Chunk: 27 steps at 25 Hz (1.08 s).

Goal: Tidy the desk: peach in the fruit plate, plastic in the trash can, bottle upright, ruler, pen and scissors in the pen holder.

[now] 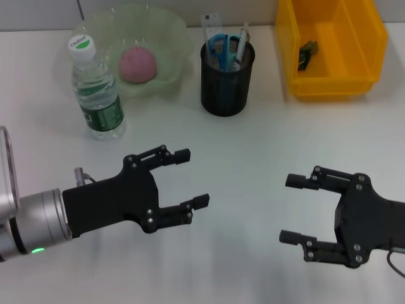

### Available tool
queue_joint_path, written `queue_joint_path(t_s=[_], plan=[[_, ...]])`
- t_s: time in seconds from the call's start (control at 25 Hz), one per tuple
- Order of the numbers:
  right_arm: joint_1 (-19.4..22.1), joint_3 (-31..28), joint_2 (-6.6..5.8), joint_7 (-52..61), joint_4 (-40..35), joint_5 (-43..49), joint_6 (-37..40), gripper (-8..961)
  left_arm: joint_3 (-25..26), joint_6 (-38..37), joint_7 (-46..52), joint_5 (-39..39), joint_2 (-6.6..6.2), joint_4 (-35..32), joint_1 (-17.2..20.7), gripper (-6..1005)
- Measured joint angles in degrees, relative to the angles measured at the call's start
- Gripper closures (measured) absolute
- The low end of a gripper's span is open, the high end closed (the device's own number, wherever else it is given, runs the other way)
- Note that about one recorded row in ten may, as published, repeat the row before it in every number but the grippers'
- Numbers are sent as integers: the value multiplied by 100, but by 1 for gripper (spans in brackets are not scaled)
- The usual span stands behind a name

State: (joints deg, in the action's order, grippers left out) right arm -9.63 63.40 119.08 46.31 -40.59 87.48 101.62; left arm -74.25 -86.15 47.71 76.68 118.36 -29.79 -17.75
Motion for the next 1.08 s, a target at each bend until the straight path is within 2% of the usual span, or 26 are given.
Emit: queue_joint_path(t_s=[0.08, 1.08], plan=[[28, -1, 0, -88, 54, 0, 56, 227, -20, -74, -241, 5, 15, 318, -49, 207], [-20, -225, -9, -62, 155, -8, 120, 227, -1, -435, -199, 58, 0, 336, -4, 207]])
